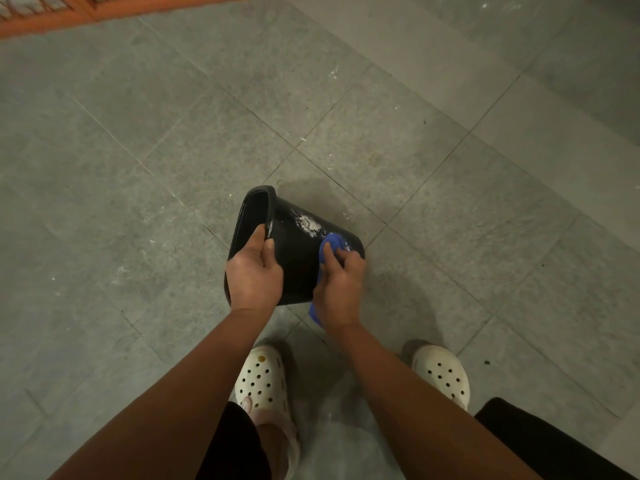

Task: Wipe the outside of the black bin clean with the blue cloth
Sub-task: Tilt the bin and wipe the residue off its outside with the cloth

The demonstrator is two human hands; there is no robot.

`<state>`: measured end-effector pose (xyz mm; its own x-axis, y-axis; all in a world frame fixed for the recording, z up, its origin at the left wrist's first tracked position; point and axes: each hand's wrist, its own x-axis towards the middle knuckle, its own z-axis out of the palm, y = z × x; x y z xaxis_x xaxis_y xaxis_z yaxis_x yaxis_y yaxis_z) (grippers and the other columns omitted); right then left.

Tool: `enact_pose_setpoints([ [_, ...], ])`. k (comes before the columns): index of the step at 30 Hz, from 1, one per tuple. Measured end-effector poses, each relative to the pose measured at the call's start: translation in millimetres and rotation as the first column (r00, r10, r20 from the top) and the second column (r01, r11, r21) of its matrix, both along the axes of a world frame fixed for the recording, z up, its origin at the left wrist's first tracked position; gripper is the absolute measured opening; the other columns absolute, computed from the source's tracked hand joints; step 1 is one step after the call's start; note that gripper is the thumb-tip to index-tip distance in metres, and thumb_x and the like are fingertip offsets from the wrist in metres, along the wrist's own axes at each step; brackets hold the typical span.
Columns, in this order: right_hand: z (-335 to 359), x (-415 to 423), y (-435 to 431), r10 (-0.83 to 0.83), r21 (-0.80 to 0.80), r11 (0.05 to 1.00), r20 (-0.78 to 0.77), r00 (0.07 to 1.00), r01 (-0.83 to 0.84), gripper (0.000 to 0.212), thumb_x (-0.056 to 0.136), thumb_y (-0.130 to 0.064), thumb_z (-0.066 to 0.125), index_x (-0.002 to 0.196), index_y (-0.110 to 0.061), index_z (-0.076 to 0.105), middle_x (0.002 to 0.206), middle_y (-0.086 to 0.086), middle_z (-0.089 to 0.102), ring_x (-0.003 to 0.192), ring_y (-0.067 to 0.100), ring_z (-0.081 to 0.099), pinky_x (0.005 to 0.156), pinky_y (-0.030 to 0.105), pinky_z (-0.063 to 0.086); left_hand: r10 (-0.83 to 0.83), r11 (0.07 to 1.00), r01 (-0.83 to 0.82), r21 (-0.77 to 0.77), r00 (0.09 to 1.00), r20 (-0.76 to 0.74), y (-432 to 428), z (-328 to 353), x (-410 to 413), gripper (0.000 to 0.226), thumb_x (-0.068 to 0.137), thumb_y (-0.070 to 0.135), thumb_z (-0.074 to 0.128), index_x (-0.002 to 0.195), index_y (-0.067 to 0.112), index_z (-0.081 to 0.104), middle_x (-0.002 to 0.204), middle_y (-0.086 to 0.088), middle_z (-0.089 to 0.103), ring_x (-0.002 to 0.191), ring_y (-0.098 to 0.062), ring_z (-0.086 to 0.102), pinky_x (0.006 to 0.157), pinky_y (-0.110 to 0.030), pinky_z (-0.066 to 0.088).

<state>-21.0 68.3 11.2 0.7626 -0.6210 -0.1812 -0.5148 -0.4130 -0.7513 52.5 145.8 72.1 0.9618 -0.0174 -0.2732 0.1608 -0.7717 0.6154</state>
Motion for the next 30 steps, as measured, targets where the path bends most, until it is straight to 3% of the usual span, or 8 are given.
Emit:
enact_pose_setpoints([
  [3,-6.5,5.7,-18.1,0.101,-0.069,0.993,0.048,0.994,-0.097,0.045,0.08,0.007,0.057,0.124,-0.004,0.056,0.117,0.022,0.055,0.108,0.036,0.052,0.094,0.042,0.046,-0.024,1.0,0.024,0.003,1.0,0.004,0.6,-0.3,-1.5,0.037,0.098,0.022,0.046,0.134,0.016,0.053,0.113,-0.01,0.067,0.098,-0.009,0.056,0.093,-0.027,0.042],
  [7,-16.0,3.3,-34.1,0.005,0.039,0.999,-0.081,0.997,-0.002,0.043,0.09,-0.004,0.044,0.132,-0.016,0.049,0.134,0.009,0.046,0.124,0.022,0.042,0.104,0.018,0.033,-0.067,0.998,0.067,0.01,0.997,0.03,0.4,-2.4,-4.3,0.036,0.098,0.02,0.047,0.134,0.015,0.052,0.107,-0.006,0.068,0.081,0.009,0.049,0.077,-0.001,0.034],
  [9,-7.6,0.1,-22.1,-0.036,0.0,0.999,-0.071,0.997,0.036,0.043,0.088,0.002,0.05,0.129,-0.008,0.052,0.124,0.017,0.053,0.118,0.029,0.048,0.102,0.03,0.04,-0.079,0.997,0.078,0.014,0.996,0.051,-1.0,-1.9,-3.8,0.036,0.098,0.018,0.047,0.133,0.014,0.053,0.102,-0.006,0.069,0.073,0.009,0.05,0.072,0.002,0.033],
  [11,0.8,-2.1,-10.1,-0.013,-0.021,1.0,0.016,1.0,0.013,0.042,0.082,0.007,0.057,0.122,-0.004,0.057,0.115,0.02,0.059,0.11,0.033,0.055,0.098,0.038,0.046,-0.08,0.997,0.079,0.024,0.995,0.059,-0.6,-0.4,-2.6,0.036,0.098,0.019,0.046,0.134,0.014,0.053,0.099,-0.007,0.069,0.077,0.0,0.053,0.077,-0.011,0.039],
  [16,-8.8,2.5,-23.1,0.067,-0.015,0.998,-0.014,0.998,-0.068,0.05,0.085,0.005,0.054,0.132,-0.01,0.048,0.138,0.016,0.046,0.129,0.029,0.043,0.11,0.036,0.034,-0.047,0.998,0.048,-0.05,0.999,0.013,-2.4,-0.1,-5.2,0.037,0.098,0.022,0.047,0.135,0.019,0.051,0.088,0.021,0.054,0.073,0.016,0.05,0.073,-0.003,0.034],
  [19,-14.7,0.9,-24.1,0.014,0.024,1.0,-0.099,0.995,-0.011,0.052,0.09,0.0,0.048,0.139,-0.014,0.038,0.148,0.011,0.034,0.136,0.025,0.033,0.111,0.025,0.02,-0.047,0.996,0.046,-0.081,0.999,-0.015,-4.0,-0.3,-4.5,0.038,0.098,0.021,0.047,0.136,0.02,0.05,0.095,0.019,0.055,0.078,0.017,0.048,0.074,0.003,0.031],
  [23,-3.0,3.3,0.5,-0.054,0.004,0.998,-0.138,0.989,0.055,0.055,0.089,0.001,0.049,0.14,-0.008,0.034,0.143,0.018,0.038,0.132,0.032,0.036,0.11,0.037,0.032,-0.039,0.995,0.036,-0.088,0.999,-0.026,-5.1,0.7,-1.3,0.038,0.098,0.019,0.048,0.135,0.02,0.051,0.087,0.02,0.056,0.071,0.02,0.05,0.063,0.008,0.034],
  [30,-16.5,9.8,-24.5,0.03,0.01,1.0,-0.164,0.986,-0.029,0.066,0.083,0.007,0.05,0.142,-0.012,0.03,0.148,0.013,0.032,0.136,0.029,0.029,0.112,0.033,0.025,-0.018,0.993,0.013,-0.114,0.999,-0.043,-2.9,-4.2,3.0,0.039,0.098,0.017,0.049,0.136,0.017,0.05,0.083,0.031,0.044,0.072,0.034,0.043,0.062,0.01,0.03],
])
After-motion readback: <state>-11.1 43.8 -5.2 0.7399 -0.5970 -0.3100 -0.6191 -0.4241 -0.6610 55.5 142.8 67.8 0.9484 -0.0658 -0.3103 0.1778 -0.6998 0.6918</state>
